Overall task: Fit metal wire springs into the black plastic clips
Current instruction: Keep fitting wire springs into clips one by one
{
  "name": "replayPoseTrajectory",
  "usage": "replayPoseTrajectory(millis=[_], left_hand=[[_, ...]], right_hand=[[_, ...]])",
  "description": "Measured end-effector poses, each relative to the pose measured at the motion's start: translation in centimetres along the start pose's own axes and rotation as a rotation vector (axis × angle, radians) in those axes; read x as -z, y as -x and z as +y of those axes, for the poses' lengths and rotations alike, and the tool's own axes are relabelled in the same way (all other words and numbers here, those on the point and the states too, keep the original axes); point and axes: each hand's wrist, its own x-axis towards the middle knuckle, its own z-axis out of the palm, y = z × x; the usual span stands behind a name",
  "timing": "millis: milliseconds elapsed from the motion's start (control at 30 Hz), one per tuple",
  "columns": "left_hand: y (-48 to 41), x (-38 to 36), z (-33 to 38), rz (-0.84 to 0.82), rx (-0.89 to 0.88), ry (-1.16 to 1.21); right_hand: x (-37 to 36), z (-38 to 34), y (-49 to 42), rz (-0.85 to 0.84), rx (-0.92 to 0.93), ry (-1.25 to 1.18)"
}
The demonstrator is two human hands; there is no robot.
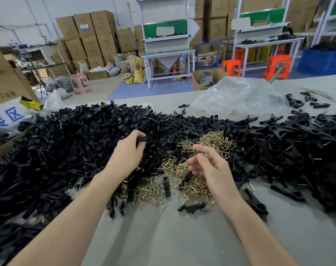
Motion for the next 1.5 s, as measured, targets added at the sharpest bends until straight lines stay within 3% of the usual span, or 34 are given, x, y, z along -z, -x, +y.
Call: replayPoseTrajectory(millis=[167,300,500,767,1000,1100,1300,1500], left_hand=[[5.3,-0.7,2.3,0.165,-0.101,0.305],[9.7,-4.0,4.0,0.153,-0.091,0.424],[11.0,-4.9,4.2,0.179,-0.053,0.456],[10.8,-4.9,3.5,0.239,-0.06,0.441],[11.3,-5.0,4.3,0.139,-0.121,0.578],[11.5,-5.1,4.5,0.104,-0.137,0.583],[10.9,-5.0,4.1,0.278,-0.01,0.62],[10.9,-5.1,3.7,0.195,0.048,0.659]], right_hand=[[-0.8,0.4,1.6,-0.034,0.233,0.483],[-1.9,0.5,2.2,-0.119,0.322,0.578],[-2.3,0.5,2.2,-0.209,0.118,0.466],[-2.7,0.2,2.2,-0.22,0.056,0.305],[-2.6,-0.8,2.3,-0.275,-0.015,0.182],[-2.4,-0.8,2.0,-0.227,-0.055,0.104],[-1.8,-1.1,1.0,0.014,-0.158,-0.176],[-1.6,-1.1,0.9,-0.014,-0.137,-0.242]])
